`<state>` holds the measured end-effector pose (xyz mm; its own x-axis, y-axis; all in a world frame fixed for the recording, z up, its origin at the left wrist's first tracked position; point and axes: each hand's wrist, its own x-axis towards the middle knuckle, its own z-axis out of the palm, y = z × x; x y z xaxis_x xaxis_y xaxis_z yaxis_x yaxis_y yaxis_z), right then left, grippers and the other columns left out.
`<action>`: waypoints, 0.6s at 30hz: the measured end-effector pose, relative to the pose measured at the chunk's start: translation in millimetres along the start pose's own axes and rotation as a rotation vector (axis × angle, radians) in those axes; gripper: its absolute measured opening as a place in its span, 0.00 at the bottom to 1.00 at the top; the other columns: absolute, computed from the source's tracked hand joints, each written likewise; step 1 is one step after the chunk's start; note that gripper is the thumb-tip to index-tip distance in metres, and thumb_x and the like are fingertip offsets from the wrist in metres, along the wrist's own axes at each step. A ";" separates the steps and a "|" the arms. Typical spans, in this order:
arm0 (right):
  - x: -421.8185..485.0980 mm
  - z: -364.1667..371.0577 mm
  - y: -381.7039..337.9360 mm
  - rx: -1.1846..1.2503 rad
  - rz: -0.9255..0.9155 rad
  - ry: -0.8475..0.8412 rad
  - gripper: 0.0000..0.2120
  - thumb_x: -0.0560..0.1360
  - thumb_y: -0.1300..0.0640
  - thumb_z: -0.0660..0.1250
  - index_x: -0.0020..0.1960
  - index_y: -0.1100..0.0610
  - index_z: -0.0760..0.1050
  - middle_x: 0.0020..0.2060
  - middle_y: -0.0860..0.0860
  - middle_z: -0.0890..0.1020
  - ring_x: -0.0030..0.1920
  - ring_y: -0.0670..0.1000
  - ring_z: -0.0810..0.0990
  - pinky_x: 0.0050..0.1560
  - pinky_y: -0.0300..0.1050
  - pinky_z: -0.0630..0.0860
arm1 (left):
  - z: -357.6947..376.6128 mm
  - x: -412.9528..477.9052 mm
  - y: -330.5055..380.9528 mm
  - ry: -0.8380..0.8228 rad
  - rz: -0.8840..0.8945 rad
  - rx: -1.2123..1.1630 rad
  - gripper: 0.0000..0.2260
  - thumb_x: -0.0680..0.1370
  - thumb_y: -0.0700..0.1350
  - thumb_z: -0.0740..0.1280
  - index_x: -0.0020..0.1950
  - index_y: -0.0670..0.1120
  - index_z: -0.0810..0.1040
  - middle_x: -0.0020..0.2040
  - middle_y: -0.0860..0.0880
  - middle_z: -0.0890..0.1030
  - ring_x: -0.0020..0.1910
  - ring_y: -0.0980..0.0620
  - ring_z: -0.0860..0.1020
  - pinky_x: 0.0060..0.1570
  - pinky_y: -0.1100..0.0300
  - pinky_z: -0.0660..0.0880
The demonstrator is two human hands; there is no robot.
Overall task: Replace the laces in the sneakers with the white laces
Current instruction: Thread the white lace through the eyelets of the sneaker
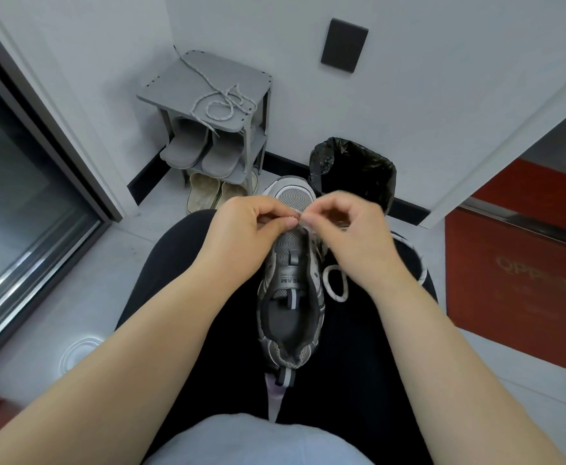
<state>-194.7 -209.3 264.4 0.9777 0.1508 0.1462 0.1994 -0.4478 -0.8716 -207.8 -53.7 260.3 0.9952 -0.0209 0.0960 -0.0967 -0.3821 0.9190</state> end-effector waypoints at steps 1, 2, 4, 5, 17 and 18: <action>4.8 -4.5 -0.7 0.052 0.007 0.009 0.08 0.71 0.61 0.70 0.42 0.48 0.76 0.39 0.42 0.80 0.41 0.40 0.77 0.47 0.33 0.73 | 1.3 -1.2 0.5 0.008 0.004 0.014 0.10 0.73 0.41 0.70 0.37 0.57 0.79 0.40 0.55 0.83 0.39 0.56 0.81 0.45 0.66 0.77; 10.0 -7.1 -0.8 0.052 0.014 -0.012 0.10 0.71 0.62 0.71 0.45 0.47 0.75 0.42 0.43 0.80 0.44 0.42 0.78 0.49 0.36 0.74 | 2.1 -2.9 1.1 0.017 0.011 0.027 0.10 0.73 0.41 0.70 0.37 0.56 0.79 0.40 0.56 0.83 0.38 0.57 0.80 0.44 0.68 0.76; 17.9 -6.3 -0.1 -0.081 0.040 -0.143 0.14 0.69 0.63 0.72 0.49 0.48 0.75 0.48 0.45 0.78 0.47 0.42 0.76 0.51 0.35 0.73 | 2.4 -5.9 2.7 0.021 0.032 0.047 0.08 0.74 0.40 0.69 0.39 0.53 0.80 0.39 0.58 0.82 0.38 0.60 0.79 0.42 0.72 0.74; 20.7 -4.0 0.6 -0.152 0.052 -0.198 0.14 0.69 0.62 0.73 0.49 0.49 0.75 0.49 0.46 0.77 0.47 0.41 0.75 0.49 0.33 0.72 | 1.2 -7.5 3.5 0.023 0.046 0.054 0.07 0.74 0.40 0.69 0.40 0.52 0.80 0.39 0.58 0.82 0.38 0.60 0.79 0.41 0.73 0.73; 38.4 -1.5 -3.0 -0.401 0.066 -0.288 0.07 0.67 0.58 0.74 0.40 0.52 0.76 0.35 0.44 0.77 0.35 0.43 0.74 0.40 0.37 0.73 | -61.6 -23.8 51.4 0.205 0.327 -0.275 0.08 0.74 0.36 0.65 0.42 0.49 0.76 0.37 0.58 0.82 0.41 0.63 0.78 0.45 0.71 0.73; 38.8 -0.7 -4.1 -0.453 0.066 -0.306 0.06 0.68 0.57 0.74 0.40 0.52 0.76 0.35 0.44 0.78 0.36 0.44 0.75 0.41 0.38 0.73 | -60.5 -21.0 48.1 0.177 0.271 -0.370 0.06 0.75 0.36 0.63 0.42 0.47 0.74 0.39 0.57 0.82 0.44 0.61 0.79 0.49 0.67 0.75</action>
<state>-157.5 -202.2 273.9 0.9388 0.3285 -0.1036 0.2126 -0.7893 -0.5761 -234.4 -15.7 325.7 0.9182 0.0952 0.3846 -0.3835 -0.0305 0.9230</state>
